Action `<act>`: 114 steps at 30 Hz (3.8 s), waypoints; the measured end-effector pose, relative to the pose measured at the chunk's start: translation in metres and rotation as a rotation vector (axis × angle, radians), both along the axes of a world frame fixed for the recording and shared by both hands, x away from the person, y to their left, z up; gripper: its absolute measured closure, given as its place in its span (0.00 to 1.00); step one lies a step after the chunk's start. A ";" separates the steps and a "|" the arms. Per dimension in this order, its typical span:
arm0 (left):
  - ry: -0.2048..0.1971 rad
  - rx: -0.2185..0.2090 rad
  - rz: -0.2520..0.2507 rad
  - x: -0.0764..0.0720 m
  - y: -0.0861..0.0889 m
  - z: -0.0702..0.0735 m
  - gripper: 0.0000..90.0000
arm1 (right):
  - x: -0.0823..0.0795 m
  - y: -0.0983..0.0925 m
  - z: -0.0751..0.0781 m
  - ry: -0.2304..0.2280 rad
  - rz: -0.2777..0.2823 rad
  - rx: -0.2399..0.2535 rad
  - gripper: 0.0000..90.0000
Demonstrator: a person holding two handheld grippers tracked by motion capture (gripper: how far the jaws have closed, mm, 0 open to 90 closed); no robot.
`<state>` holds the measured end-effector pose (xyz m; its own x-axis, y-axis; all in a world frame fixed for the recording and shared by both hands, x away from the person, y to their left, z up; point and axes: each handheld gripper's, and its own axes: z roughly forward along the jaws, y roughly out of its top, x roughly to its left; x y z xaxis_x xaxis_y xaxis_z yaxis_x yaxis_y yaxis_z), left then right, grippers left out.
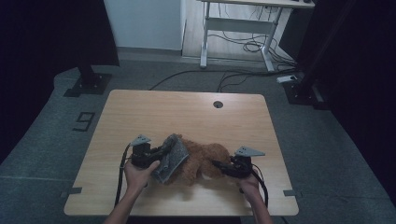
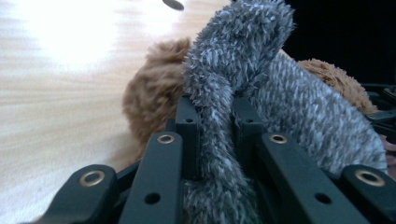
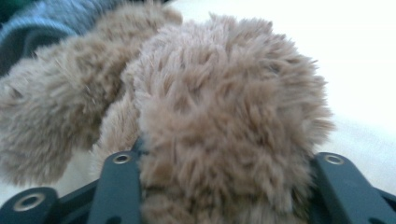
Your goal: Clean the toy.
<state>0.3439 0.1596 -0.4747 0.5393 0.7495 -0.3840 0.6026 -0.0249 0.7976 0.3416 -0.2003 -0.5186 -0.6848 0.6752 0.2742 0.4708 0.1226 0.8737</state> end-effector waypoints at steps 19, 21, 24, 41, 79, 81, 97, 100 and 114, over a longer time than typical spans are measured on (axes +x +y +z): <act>-0.075 -0.003 -0.037 0.017 -0.035 0.030 0.85 | 0.009 -0.007 -0.008 -0.247 -0.088 -0.043 0.55; -0.094 0.013 -0.071 0.017 -0.052 0.039 0.85 | 0.005 -0.007 -0.011 -0.266 -0.078 -0.043 0.55; -0.111 0.030 -0.129 0.018 -0.085 0.050 0.85 | -0.001 -0.005 -0.013 -0.275 -0.056 -0.052 0.54; -0.089 0.180 -0.116 0.019 -0.107 0.027 0.85 | -0.011 -0.016 -0.017 -0.252 0.001 -0.078 0.48; -0.171 0.100 -0.007 0.007 -0.031 0.066 0.86 | -0.010 -0.021 -0.022 -0.223 -0.012 -0.043 0.47; -0.177 0.115 -0.045 0.011 -0.053 0.071 0.86 | -0.011 -0.021 -0.021 -0.228 -0.011 -0.051 0.47; -0.077 0.201 -0.243 0.031 -0.191 0.032 0.86 | -0.015 -0.015 -0.019 -0.286 -0.034 -0.125 0.48; -0.076 0.217 -0.207 0.035 -0.176 0.032 0.86 | -0.015 -0.015 -0.020 -0.288 -0.034 -0.121 0.48; -0.074 0.217 -0.041 0.032 -0.066 0.035 0.86 | -0.016 -0.013 -0.019 -0.294 -0.045 -0.127 0.48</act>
